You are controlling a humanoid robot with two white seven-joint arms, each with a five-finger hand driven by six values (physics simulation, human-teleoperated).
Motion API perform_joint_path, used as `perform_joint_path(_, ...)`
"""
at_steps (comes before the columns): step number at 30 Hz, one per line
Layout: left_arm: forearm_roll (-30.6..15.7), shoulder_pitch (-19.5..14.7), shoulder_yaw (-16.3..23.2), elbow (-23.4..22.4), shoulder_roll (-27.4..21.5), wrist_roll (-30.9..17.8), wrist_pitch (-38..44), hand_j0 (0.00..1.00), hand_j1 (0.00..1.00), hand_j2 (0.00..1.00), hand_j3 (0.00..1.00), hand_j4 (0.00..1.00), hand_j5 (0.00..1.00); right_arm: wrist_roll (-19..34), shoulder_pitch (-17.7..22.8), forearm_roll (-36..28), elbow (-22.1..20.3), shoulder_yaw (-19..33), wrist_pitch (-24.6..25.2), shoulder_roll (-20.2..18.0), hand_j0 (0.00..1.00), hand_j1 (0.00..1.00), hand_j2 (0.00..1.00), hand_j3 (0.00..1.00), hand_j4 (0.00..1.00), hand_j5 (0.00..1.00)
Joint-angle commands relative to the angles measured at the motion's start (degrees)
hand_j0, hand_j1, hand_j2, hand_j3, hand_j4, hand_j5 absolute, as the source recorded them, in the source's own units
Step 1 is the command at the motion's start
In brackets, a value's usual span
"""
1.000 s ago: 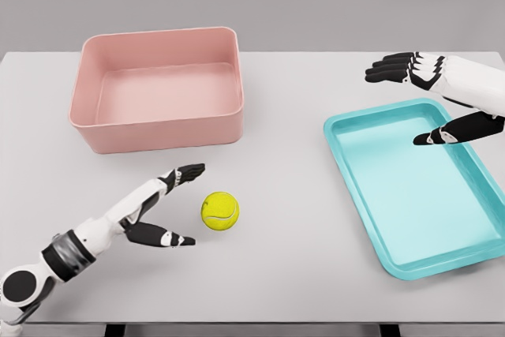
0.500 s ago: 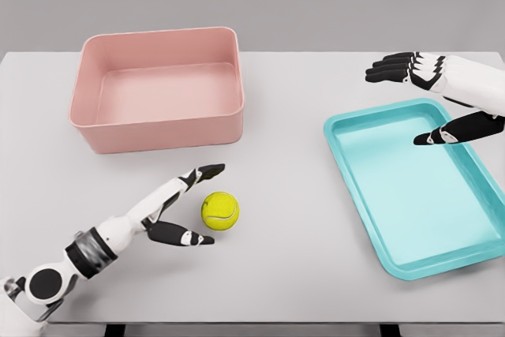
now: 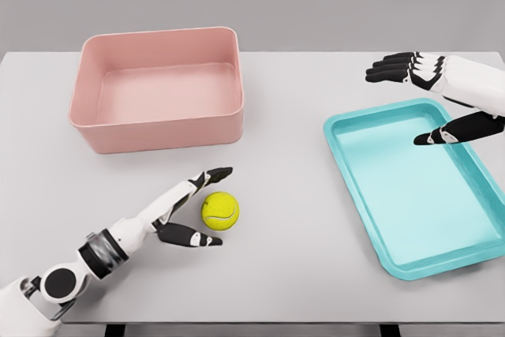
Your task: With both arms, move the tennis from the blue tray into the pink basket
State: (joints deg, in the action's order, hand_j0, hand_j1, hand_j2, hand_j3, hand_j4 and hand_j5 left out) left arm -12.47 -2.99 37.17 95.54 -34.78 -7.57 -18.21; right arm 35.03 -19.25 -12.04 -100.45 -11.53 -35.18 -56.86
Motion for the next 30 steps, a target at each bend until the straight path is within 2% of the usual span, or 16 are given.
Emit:
perform_joint_path(1, 0.3, 0.0, 0.3, -0.8, 0.6, 0.0, 0.1, 0.99, 0.99, 0.99, 0.99, 0.99, 0.99, 0.0, 0.0, -0.4, 0.0, 0.0, 0.2, -0.1, 1.0, 1.0, 1.0, 1.0, 1.0, 1.0)
perform_joint_path(6, 1.1, -0.1, 0.2, -0.9, 0.6, 0.0, 0.1, 0.98, 0.98, 0.98, 0.98, 0.98, 0.98, 0.0, 0.0, -0.4, 0.0, 0.0, 0.2, 0.0, 1.0, 1.0, 1.0, 1.0, 1.0, 1.0)
perform_joint_path(9, 2.5, -0.1, 0.2, -0.9, 0.6, 0.0, 0.1, 0.94, 0.94, 0.94, 0.94, 0.94, 0.94, 0.0, 0.2, -0.4, 0.0, -0.1, 0.2, 0.0, 1.0, 1.0, 1.0, 1.0, 1.0, 1.0)
perform_joint_path(12, 3.6, -0.1, 0.2, -0.9, 0.6, 0.0, 0.1, 0.82, 0.82, 0.82, 0.82, 0.82, 0.82, 0.0, 0.2, -0.4, 0.0, 0.0, 0.2, -0.4, 1.0, 1.0, 1.0, 1.0, 1.0, 1.0)
perform_joint_path(16, 3.7, -0.1, 0.1, -0.9, 0.6, 0.0, 0.0, 0.75, 0.75, 0.75, 0.75, 0.75, 0.75, 0.0, 0.3, -0.4, 0.0, 0.0, 0.2, -1.1, 1.0, 1.0, 1.0, 1.0, 1.0, 1.0)
perform_joint_path(23, 3.8, 0.0, -0.4, -0.7, 0.4, 0.1, -0.7, 0.55, 0.55, 0.55, 0.55, 0.55, 0.55, 0.0, 0.4, -0.4, 0.0, 0.0, 0.2, -1.0, 1.0, 1.0, 1.0, 1.0, 1.0, 1.0)
perform_joint_path(30, 3.7, -0.3, -1.0, 1.8, 0.0, -0.2, -1.1, 0.53, 0.53, 0.53, 0.53, 0.53, 0.53, 0.0, 0.4, -0.4, 0.0, 0.0, 0.2, -1.0, 1.0, 1.0, 1.0, 1.0, 1.0, 1.0)
